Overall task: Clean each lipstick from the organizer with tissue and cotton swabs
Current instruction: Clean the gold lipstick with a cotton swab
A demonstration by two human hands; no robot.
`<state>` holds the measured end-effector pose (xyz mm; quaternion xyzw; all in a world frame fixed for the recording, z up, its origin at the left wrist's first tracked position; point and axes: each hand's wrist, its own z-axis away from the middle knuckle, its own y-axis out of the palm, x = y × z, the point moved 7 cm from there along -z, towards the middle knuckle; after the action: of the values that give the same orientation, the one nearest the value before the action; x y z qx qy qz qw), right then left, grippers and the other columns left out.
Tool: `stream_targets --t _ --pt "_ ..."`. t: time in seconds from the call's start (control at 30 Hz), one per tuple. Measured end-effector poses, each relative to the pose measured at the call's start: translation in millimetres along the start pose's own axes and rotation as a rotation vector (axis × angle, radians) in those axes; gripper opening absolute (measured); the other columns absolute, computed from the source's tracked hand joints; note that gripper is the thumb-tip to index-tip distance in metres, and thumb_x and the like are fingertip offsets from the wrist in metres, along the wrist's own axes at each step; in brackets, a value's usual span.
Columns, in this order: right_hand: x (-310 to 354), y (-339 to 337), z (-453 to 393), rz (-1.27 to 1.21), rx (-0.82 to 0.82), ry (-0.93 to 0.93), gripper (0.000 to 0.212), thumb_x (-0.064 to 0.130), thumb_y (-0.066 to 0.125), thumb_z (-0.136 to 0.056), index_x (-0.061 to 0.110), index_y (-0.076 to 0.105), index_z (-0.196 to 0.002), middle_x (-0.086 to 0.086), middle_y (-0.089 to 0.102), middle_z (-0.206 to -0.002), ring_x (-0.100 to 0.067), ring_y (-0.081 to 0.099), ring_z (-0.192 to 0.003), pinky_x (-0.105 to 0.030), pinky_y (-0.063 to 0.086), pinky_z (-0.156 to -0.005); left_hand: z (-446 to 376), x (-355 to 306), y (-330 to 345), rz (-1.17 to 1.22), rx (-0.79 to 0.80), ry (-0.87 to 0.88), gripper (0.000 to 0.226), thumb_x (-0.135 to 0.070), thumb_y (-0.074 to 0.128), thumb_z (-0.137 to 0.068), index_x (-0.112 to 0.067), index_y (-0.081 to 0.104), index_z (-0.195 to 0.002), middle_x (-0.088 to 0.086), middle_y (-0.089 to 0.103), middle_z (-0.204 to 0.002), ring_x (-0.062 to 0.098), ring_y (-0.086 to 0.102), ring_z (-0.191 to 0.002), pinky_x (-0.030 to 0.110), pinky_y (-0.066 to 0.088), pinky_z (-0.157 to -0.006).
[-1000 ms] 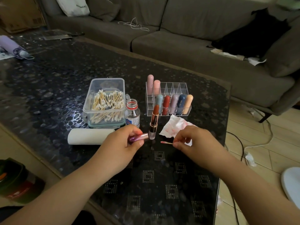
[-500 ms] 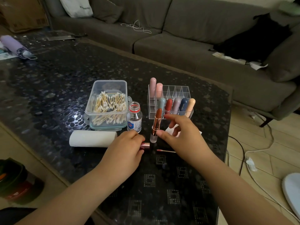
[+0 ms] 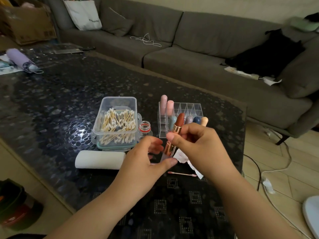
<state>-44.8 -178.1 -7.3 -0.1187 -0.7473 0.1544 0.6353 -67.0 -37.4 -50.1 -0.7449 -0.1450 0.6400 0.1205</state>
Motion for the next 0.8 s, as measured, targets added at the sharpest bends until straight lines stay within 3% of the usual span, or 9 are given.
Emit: stream_targets --t 0.1,0.2,0.33,0.43,0.5,0.6,0.7,0.8 --pt "2 -2 6 -0.027 0.050 0.013 0.026 0.038 0.074 -0.071 0.012 0.070 -0.074 -0.016 0.062 -0.071 -0.010 0.051 -0.061 -0.027 0.047 -0.062 1 1 6 0.107 0.056 -0.017 0.022 -0.034 0.077 -0.066 -0.030 0.061 -0.081 -0.009 0.068 -0.077 0.007 0.064 -0.078 0.024 0.051 -0.074" --pt "7 -7 10 -0.049 0.081 -0.011 0.037 0.045 0.070 -0.067 0.009 0.070 -0.073 -0.013 0.057 -0.066 -0.011 0.047 -0.059 -0.025 0.043 -0.059 3 -1 11 0.149 0.153 -0.011 0.012 -0.028 0.075 -0.076 -0.034 0.064 -0.077 -0.006 0.069 -0.075 0.014 0.067 -0.076 0.035 0.054 -0.078" --pt "9 -12 14 -0.083 0.148 -0.031 0.035 0.046 0.068 -0.065 0.013 0.073 -0.076 -0.026 0.064 -0.083 -0.034 0.057 -0.072 -0.044 0.050 -0.076 10 -12 20 0.251 0.353 0.013 0.011 -0.030 0.058 -0.086 -0.028 0.067 -0.093 -0.003 0.073 -0.088 0.008 0.068 -0.086 0.019 0.050 -0.081" --pt "8 -17 16 -0.120 0.170 -0.025 0.029 0.041 0.071 -0.069 0.013 0.074 -0.076 -0.028 0.063 -0.083 -0.032 0.056 -0.073 -0.048 0.048 -0.077 17 -17 26 0.283 0.467 0.006 0.020 -0.034 0.048 -0.089 -0.032 0.063 -0.103 -0.012 0.072 -0.101 0.000 0.064 -0.101 0.005 0.042 -0.083" --pt "8 -18 17 -0.132 0.160 -0.025 0.028 0.041 0.074 -0.074 0.013 0.074 -0.076 -0.030 0.062 -0.085 -0.042 0.058 -0.075 -0.053 0.050 -0.081 18 -19 27 0.336 0.466 0.005 0.027 -0.045 0.057 -0.088 -0.033 0.058 -0.112 -0.015 0.070 -0.107 0.000 0.062 -0.105 0.008 0.044 -0.084" --pt "8 -17 18 -0.129 0.129 -0.025 0.028 0.041 0.071 -0.071 0.013 0.073 -0.076 -0.033 0.061 -0.088 -0.050 0.056 -0.081 -0.062 0.048 -0.081 14 -11 27 0.371 0.379 -0.003 0.049 -0.050 0.071 -0.066 -0.031 0.055 -0.108 -0.007 0.071 -0.100 0.010 0.066 -0.098 0.027 0.054 -0.086" --pt "8 -16 17 -0.122 0.140 -0.042 0.030 0.040 0.072 -0.071 0.010 0.071 -0.075 -0.035 0.060 -0.086 -0.048 0.056 -0.076 -0.059 0.048 -0.079 9 -12 23 0.374 0.306 -0.005 0.034 -0.044 0.076 -0.070 -0.025 0.061 -0.093 -0.002 0.071 -0.083 0.011 0.066 -0.081 0.025 0.053 -0.072" --pt "10 -18 16 -0.188 0.166 -0.043 0.032 0.037 0.075 -0.077 0.005 0.071 -0.074 -0.028 0.064 -0.078 -0.036 0.058 -0.068 -0.040 0.052 -0.069 12 -21 23 0.369 0.378 0.001 0.025 -0.040 0.056 -0.083 -0.021 0.065 -0.097 -0.006 0.073 -0.090 0.001 0.066 -0.085 0.017 0.049 -0.075"
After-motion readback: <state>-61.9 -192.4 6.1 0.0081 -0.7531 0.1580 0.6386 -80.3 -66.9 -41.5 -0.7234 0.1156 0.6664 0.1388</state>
